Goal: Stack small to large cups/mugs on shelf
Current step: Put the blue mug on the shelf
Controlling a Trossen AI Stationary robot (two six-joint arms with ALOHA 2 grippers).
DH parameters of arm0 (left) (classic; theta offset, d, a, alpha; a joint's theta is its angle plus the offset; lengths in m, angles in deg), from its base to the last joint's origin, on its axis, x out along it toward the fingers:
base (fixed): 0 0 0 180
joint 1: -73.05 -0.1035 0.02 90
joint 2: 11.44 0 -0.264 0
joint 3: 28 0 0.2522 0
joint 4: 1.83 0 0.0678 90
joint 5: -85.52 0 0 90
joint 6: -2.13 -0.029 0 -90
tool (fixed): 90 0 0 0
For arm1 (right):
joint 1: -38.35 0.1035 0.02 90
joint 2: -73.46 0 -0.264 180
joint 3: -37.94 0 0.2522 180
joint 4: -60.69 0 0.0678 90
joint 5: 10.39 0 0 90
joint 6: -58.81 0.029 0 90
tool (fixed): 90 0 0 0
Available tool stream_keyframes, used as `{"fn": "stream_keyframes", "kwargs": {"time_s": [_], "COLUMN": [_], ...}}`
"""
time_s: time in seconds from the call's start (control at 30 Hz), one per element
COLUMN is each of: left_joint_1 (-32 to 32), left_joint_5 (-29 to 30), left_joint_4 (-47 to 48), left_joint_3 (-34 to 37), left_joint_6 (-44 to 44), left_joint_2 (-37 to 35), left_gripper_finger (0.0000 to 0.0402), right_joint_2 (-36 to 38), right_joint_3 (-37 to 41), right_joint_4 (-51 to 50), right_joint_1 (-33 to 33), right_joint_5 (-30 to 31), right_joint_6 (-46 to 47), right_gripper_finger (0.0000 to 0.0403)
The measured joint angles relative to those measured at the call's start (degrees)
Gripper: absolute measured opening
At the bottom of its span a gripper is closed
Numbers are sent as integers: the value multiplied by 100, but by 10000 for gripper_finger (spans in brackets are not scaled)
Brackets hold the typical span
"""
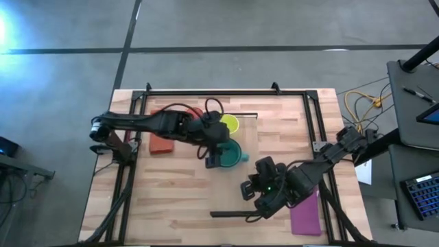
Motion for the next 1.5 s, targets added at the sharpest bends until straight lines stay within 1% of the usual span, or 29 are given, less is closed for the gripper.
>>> {"fn": "stream_keyframes", "kwargs": {"time_s": [0.07,0.13,0.23,0.33,0.4,0.5,0.63,0.7,0.8,0.97,1.07,1.27,1.4,1.5], "left_joint_1": [0,4,58,192,308,489,631,624,616,619,616,556,436,312], "left_joint_5": [36,47,84,401,581,595,494,373,348,348,374,463,483,495], "left_joint_4": [77,327,1001,1471,1554,1021,-170,-630,-991,-946,-1133,-1372,-1399,-1422], "left_joint_3": [0,7,109,463,891,1622,2542,2881,3176,3287,3283,3283,3283,3283], "left_joint_6": [50,291,687,1086,1402,1917,2398,2546,2662,2601,2484,2247,2194,2042], "left_joint_2": [-109,-208,-439,-716,-950,-1347,-1751,-1838,-1863,-1637,-1548,-1422,-1415,-1430], "left_gripper_finger": [153,153,153,152,152,152,152,152,152,152,152,152,152,152], "right_joint_2": [57,143,287,390,424,423,423,423,423,399,398,416,387,384], "right_joint_3": [-38,-66,-67,-25,77,225,351,372,374,526,689,929,969,936], "right_joint_4": [-9,-13,-123,-411,-398,-341,-346,-336,-247,637,1030,1054,1035,1040], "right_joint_1": [2,2,-51,-277,-504,-877,-1359,-1546,-1784,-2104,-2159,-1992,-1768,-1600], "right_joint_5": [165,386,701,661,500,287,169,114,-60,-433,-665,-857,-1208,-1260], "right_joint_6": [-26,-55,-59,-19,-196,-519,-859,-1061,-1412,-2177,-2361,-2147,-2018,-1944], "right_gripper_finger": [9,9,9,9,9,9,9,9,9,9,9,9,9,9]}}
